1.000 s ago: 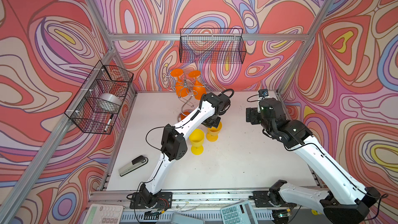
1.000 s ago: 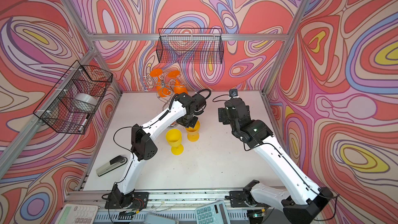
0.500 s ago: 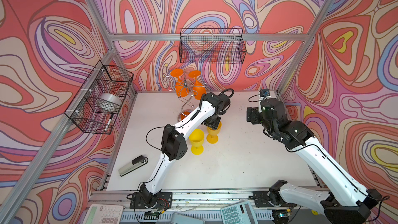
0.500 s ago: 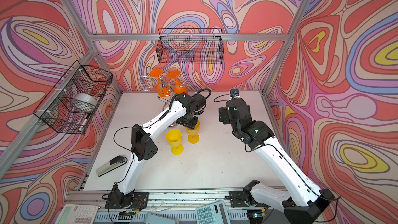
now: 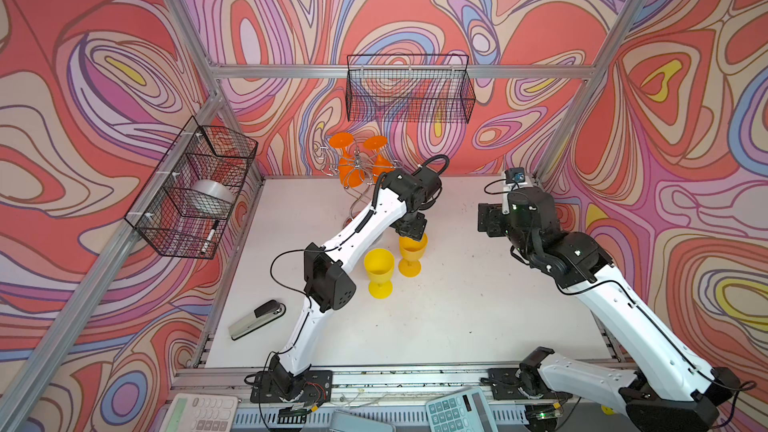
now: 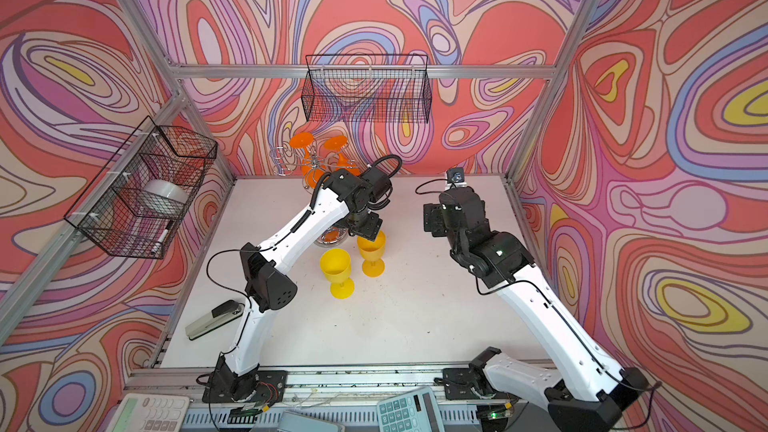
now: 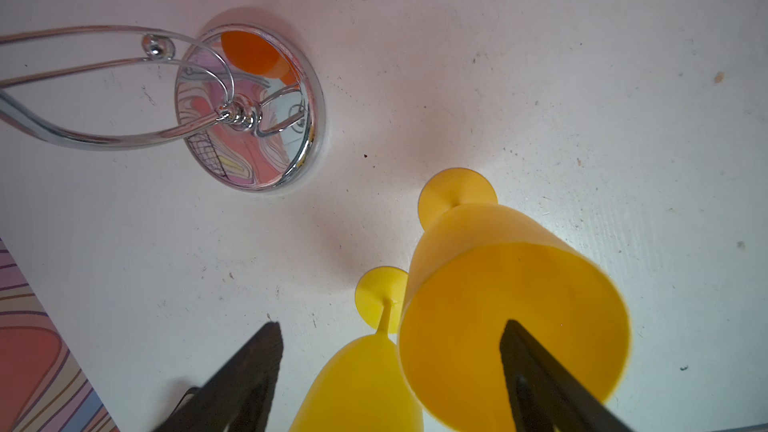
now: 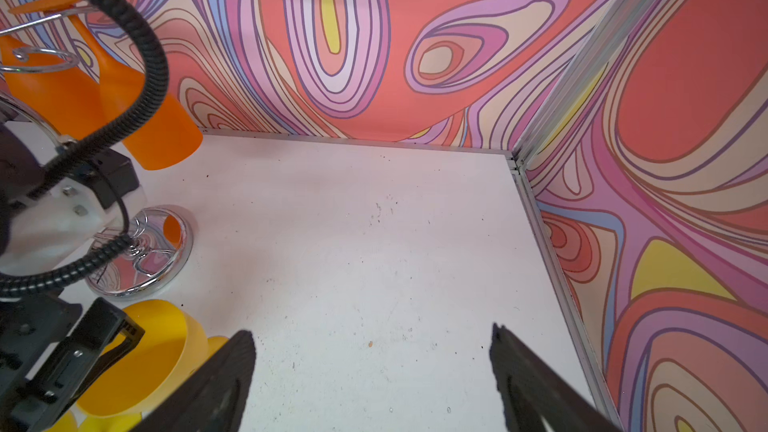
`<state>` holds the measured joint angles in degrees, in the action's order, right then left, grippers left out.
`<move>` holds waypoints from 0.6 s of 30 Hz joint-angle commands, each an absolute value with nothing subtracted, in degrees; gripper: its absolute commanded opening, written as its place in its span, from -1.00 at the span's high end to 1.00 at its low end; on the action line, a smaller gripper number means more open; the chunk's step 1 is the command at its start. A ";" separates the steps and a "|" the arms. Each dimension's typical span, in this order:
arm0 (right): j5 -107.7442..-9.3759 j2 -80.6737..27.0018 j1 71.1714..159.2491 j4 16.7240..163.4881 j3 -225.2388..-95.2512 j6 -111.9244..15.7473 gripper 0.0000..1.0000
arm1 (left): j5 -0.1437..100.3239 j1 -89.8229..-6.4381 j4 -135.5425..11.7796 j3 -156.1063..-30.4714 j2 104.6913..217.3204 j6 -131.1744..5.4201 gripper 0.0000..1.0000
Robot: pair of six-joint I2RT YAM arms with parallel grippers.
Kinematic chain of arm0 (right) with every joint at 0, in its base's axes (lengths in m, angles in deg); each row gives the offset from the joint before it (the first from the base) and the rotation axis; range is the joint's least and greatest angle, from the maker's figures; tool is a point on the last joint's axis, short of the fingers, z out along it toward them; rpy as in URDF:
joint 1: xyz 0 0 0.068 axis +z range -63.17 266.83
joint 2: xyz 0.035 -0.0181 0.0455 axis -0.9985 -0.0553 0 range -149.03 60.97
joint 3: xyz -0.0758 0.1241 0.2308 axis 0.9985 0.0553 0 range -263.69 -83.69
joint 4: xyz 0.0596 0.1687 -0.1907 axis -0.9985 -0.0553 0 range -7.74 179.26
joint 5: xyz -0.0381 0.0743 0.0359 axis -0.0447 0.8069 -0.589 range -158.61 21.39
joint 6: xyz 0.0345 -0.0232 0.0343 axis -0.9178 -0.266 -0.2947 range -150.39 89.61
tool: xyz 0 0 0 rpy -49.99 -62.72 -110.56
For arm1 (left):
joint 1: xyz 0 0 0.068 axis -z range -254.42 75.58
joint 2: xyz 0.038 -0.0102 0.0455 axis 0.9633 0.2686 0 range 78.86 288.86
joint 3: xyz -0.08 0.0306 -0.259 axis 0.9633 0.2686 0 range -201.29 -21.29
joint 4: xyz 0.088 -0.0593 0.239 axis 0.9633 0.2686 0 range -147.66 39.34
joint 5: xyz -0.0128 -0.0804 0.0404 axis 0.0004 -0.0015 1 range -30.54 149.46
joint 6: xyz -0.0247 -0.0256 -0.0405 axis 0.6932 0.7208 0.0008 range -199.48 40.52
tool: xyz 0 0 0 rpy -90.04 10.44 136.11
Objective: Take the wine glass off the wine glass rack
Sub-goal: 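Open the left gripper and lift it off the standing yellow glass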
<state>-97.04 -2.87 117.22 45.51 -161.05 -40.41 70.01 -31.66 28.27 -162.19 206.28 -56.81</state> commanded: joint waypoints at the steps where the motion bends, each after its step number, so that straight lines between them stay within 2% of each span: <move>1: -97.13 -2.61 116.89 44.96 -163.18 -40.67 -0.87 | 70.91 -31.71 29.99 -163.79 200.89 -57.19 -0.67; 3: -97.33 -2.75 116.89 44.87 -163.65 -40.85 -0.88 | 70.88 -31.32 29.42 -164.64 199.07 -58.05 -0.68; 11: -97.71 -2.67 116.93 45.74 -164.29 -41.72 -0.95 | 69.89 -28.35 24.59 -165.52 193.38 -61.26 -0.98; 18: -97.21 -2.58 116.89 46.49 -164.21 -41.99 -0.97 | 65.80 -24.37 19.33 -165.60 190.11 -63.99 -1.00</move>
<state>-97.10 -2.89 117.22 45.99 -163.26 -41.28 68.26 -25.93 22.59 -165.21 192.07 -61.51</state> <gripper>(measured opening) 0.985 0.997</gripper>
